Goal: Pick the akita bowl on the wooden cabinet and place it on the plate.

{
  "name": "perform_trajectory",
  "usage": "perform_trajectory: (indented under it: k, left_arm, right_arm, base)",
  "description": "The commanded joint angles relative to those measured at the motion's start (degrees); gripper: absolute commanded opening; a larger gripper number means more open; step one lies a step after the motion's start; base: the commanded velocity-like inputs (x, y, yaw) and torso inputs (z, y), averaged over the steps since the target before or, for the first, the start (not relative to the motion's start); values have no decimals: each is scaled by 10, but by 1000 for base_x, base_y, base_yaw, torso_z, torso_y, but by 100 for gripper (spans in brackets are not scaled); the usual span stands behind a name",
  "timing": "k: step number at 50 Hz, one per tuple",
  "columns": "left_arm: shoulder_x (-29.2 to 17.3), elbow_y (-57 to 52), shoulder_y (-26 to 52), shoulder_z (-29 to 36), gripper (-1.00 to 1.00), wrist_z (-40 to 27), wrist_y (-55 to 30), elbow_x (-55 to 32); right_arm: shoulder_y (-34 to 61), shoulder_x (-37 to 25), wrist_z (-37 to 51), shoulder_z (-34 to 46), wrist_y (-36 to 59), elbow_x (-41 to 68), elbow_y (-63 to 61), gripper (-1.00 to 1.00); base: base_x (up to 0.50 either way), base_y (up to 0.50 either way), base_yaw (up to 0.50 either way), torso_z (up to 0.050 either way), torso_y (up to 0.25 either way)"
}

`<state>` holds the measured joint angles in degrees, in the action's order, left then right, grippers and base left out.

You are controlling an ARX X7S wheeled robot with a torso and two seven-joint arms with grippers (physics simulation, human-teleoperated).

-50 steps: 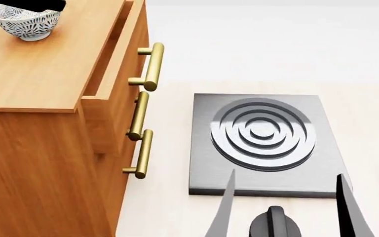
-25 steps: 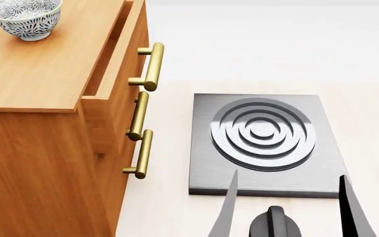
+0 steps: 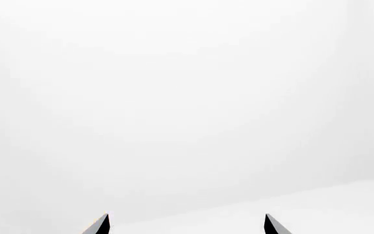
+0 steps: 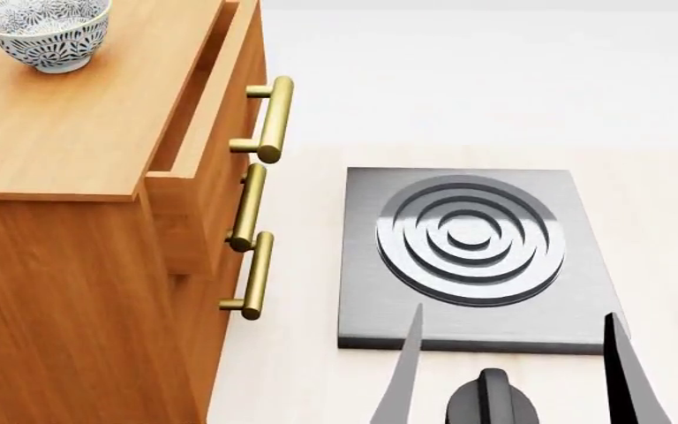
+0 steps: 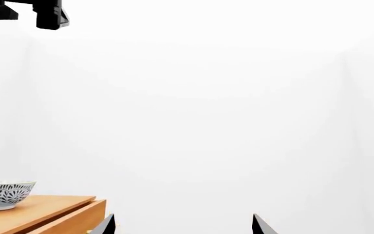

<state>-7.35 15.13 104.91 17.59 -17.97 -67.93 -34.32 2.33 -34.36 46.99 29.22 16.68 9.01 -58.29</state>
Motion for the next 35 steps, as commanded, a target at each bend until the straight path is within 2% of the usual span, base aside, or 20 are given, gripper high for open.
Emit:
perform_trajectory:
  k: [1, 4, 6, 13, 16, 20, 23, 27, 30, 35]
  left_arm:
    - [14, 152, 64, 57, 100, 44, 63, 43]
    - [28, 229, 85, 43, 100, 46, 68, 41]
    - [34, 276, 104, 64, 100, 66, 101, 59]
    - [71, 473, 180, 73, 100, 112, 179, 69]
    - [73, 523, 201, 154, 100, 110, 195, -23]
    - [73, 561, 221, 311, 100, 100, 226, -190]
    - [73, 579, 227, 407, 100, 90, 240, -281]
    - [73, 598, 222, 471, 100, 81, 243, -356]
    - [71, 599, 209, 410, 100, 65, 223, -323]
    - [72, 599, 204, 251, 100, 73, 196, -162]
  right_arm:
    - [1, -2, 2, 3, -2, 1, 0, 100]
    - [1, -2, 1, 4, -8, 3, 3, 100]
    - [3, 1, -1, 9, -7, 1, 8, 100]
    - [4, 0, -1, 6, -12, 8, 11, 100]
    - [4, -1, -1, 7, -12, 8, 10, 100]
    - [2, -3, 0, 5, -16, 10, 11, 100]
    - [-2, -6, -1, 1, -25, 13, 16, 100]
    - [-1, -7, 0, 2, -23, 11, 14, 100]
    - [0, -7, -1, 1, -28, 14, 21, 100]
    - [2, -8, 1, -1, -23, 15, 18, 100]
  base:
    - [0, 0, 0, 0, 0]
    - [0, 0, 0, 0, 0]
    - [0, 0, 0, 0, 0]
    - [0, 0, 0, 0, 0]
    - [0, 0, 0, 0, 0]
    - [0, 0, 0, 0, 0]
    - [0, 0, 0, 0, 0]
    - [0, 0, 0, 0, 0]
    - [0, 0, 0, 0, 0]
    - [0, 0, 0, 0, 0]
